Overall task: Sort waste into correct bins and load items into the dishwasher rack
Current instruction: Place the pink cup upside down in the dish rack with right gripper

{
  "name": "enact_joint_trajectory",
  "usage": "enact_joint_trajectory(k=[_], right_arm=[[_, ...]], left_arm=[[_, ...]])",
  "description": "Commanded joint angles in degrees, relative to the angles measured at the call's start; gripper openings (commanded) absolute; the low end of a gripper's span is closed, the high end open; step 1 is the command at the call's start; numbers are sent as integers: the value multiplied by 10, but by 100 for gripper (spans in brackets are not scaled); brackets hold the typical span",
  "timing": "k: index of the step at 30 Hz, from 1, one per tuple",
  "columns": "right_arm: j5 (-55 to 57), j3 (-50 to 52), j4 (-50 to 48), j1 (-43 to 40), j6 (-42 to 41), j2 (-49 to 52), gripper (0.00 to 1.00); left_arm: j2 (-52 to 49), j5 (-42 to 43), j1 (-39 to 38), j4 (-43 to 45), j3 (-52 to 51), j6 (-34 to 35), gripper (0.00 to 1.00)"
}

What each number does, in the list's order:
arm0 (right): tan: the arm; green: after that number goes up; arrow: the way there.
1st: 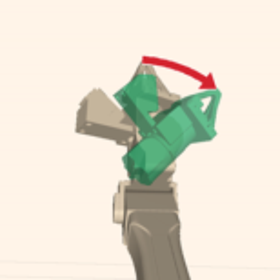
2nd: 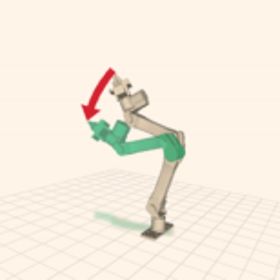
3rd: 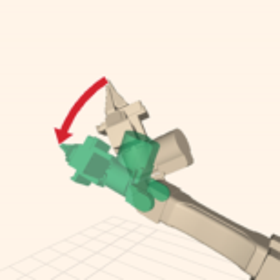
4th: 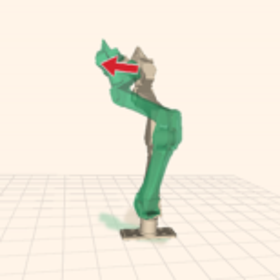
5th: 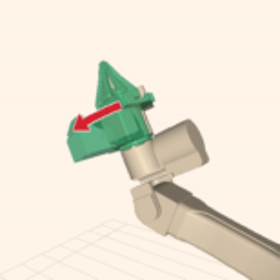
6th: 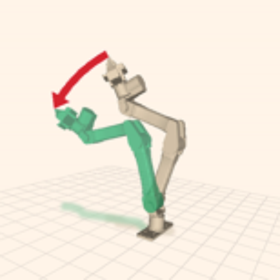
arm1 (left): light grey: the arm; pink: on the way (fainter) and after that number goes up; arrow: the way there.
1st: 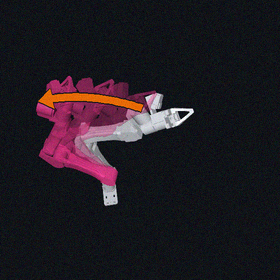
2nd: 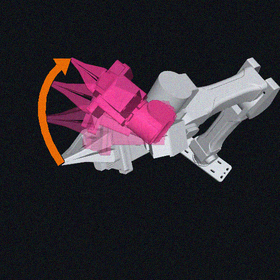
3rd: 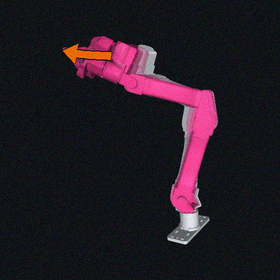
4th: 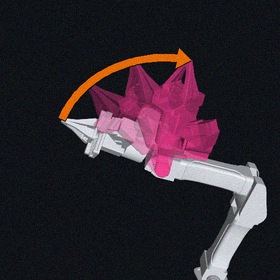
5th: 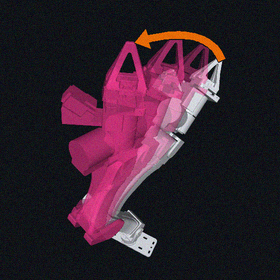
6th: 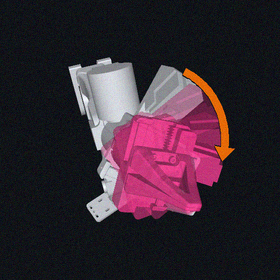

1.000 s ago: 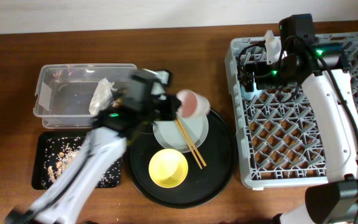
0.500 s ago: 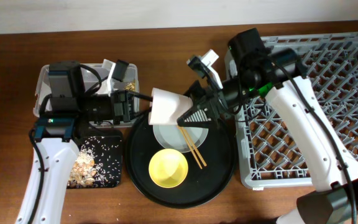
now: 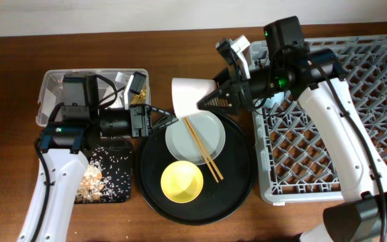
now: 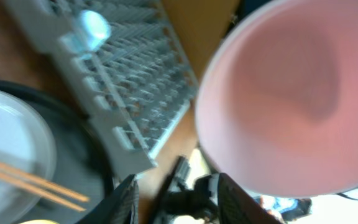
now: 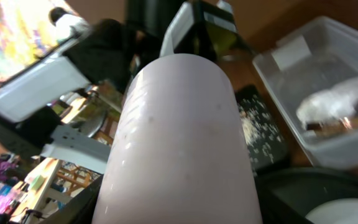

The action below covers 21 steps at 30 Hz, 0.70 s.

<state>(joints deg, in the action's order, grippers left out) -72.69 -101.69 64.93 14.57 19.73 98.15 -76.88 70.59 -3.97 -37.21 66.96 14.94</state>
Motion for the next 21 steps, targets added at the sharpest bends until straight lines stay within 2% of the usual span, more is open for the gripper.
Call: enact_joint_trajectory(k=[1,4,5,6,7,11,19,20,21], right_arm=[[236,-4,19,-12,-87,-2,52],[510,-4,83,-55,-163,-2,50],[564,-4,110,-78,-179,-2,50],[619,-4,141,-103,-207,-2,50],[662,1,174,-127,-220,-2,50],[670,43,219,-146,-219,-2,51],[670,164,164,-146,-219,-2,52],[672,166,161,-146,-219,-2,60],[674,166,160,-146,-219,-2,64]], left_arm=[[-1,-179,30,-21,-2,-14,61],[-1,-287,33,-86,-2,-14,80],[-1,-319,33,-103,-2,-14,97],[-1,-342,33,-115,-2,-14,99],[-1,-366,33,-124,-2,-14,99],[-1,-377,33,-128,-2,-14,99],[-1,-376,33,-129,-2,-14,99],[-1,-376,33,-130,-2,-14,99],[-1,-376,33,-133,-2,-14,99]])
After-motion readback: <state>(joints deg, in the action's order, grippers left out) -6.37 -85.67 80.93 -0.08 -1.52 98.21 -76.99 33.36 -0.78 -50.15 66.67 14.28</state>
